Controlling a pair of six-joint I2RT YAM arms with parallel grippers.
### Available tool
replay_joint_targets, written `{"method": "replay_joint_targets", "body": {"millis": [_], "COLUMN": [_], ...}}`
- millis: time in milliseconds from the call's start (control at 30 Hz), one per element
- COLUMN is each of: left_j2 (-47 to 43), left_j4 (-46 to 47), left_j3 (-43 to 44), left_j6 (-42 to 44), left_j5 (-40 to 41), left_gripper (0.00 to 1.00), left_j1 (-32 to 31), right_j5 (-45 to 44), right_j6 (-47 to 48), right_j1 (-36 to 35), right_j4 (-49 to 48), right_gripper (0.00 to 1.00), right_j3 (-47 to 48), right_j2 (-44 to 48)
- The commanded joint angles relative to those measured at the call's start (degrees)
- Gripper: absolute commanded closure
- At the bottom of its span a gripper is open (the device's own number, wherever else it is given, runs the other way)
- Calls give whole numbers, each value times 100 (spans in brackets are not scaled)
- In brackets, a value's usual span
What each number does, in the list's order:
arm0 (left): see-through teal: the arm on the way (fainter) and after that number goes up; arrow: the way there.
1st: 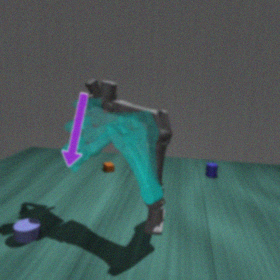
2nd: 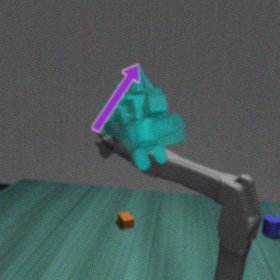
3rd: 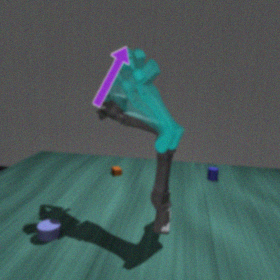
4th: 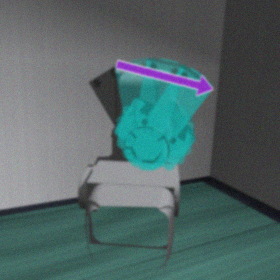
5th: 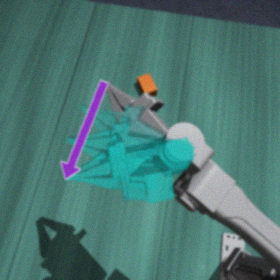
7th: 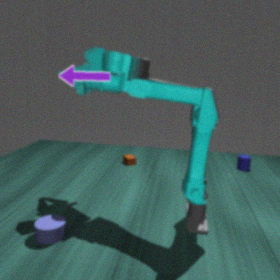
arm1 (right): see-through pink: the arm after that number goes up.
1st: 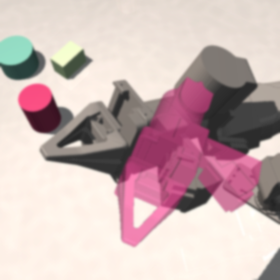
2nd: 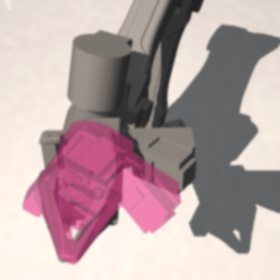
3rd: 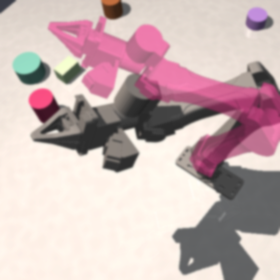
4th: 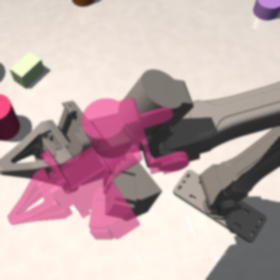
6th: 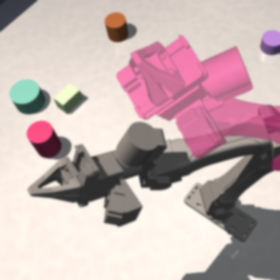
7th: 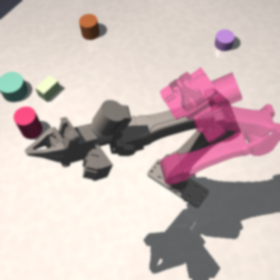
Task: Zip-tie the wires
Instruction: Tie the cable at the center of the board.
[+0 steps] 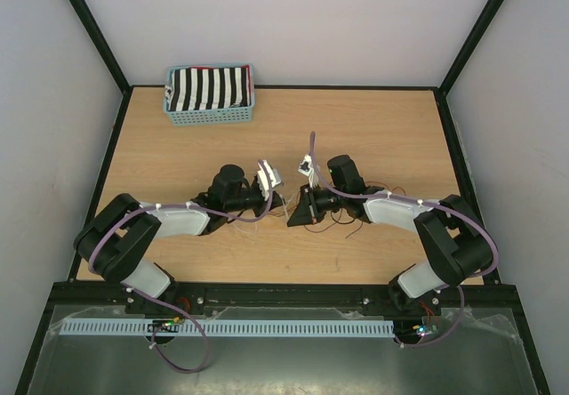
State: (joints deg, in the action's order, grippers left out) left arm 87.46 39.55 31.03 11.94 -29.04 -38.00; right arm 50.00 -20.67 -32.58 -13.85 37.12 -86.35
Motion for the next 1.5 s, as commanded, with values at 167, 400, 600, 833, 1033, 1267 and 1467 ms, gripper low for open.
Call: {"method": "replay_joint_targets", "body": {"millis": [167, 400, 600, 833, 1033, 1267, 1467], "left_j2": [-28, -29, -54, -106, -88, -63, -74], "left_j4": [202, 211, 210, 210, 208, 209, 209], "left_j3": [-26, -35, -61, -155, -162, -106, -102], "left_j6": [19, 41, 58, 83, 65, 50, 55], "left_j5": [-10, -21, -23, 19, 43, -8, -14], "left_gripper": [100, 100, 100, 100, 100, 100, 100], "left_j1": [-84, -109, -132, -138, -138, -146, -163], "right_j5": [140, 38, -73, -238, -181, -114, -178], "right_j6": [-47, -81, -136, -234, -254, -406, -444], "right_j1": [24, 23, 23, 88, 111, 110, 107], "right_j4": [-201, -219, -241, -237, -234, -280, -275], "right_gripper": [100, 100, 100, 100, 100, 100, 100], "right_j3": [78, 92, 184, 267, 342, 337, 356], "right_j2": [23, 53, -4, -2, -17, -164, -183]}}
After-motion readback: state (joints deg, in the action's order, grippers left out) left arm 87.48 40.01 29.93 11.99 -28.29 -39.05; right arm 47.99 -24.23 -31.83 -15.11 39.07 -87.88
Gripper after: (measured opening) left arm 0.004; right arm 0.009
